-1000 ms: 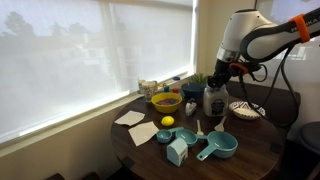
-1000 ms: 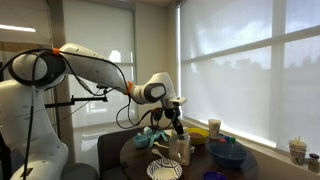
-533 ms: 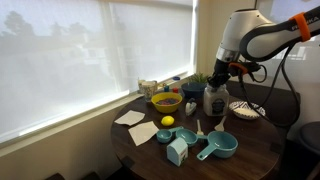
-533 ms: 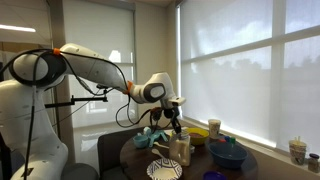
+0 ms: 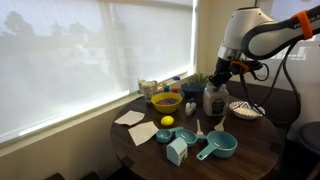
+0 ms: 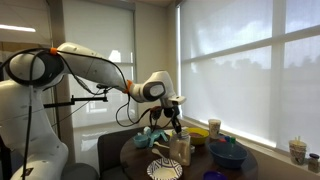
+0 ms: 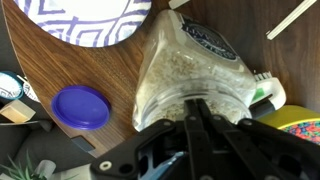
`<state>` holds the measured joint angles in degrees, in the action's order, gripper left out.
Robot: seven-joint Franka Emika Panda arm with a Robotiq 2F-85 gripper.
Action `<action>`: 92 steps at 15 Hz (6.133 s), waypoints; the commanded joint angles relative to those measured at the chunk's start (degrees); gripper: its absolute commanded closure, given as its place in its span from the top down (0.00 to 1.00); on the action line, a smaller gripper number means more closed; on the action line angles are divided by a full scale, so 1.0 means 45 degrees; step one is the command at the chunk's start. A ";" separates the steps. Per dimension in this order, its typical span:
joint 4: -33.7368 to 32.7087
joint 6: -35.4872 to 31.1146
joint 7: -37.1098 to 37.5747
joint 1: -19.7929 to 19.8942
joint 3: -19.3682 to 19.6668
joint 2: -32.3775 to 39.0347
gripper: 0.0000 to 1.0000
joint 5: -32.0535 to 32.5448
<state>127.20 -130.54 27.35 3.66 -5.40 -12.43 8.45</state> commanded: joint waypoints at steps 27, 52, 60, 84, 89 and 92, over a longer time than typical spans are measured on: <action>-0.0391 0.1493 0.0466 -0.0564 0.0004 -0.2199 0.01 -0.3111; 0.1225 0.2796 -0.0722 -0.1488 -0.0520 0.0001 0.01 -0.2993; 0.1112 0.1687 -0.0292 -0.1569 -0.0594 0.0569 0.01 -0.2943; 0.0983 0.1288 -0.0382 -0.1699 -0.0668 0.1227 0.01 -0.2933; 0.0958 0.1297 -0.0407 -0.1710 -0.0664 0.1260 0.15 -0.2925; 0.0962 0.1277 -0.0435 -0.1715 -0.0656 0.1261 0.30 -0.2953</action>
<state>132.31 -123.83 24.49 -3.46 -8.29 -7.78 -5.85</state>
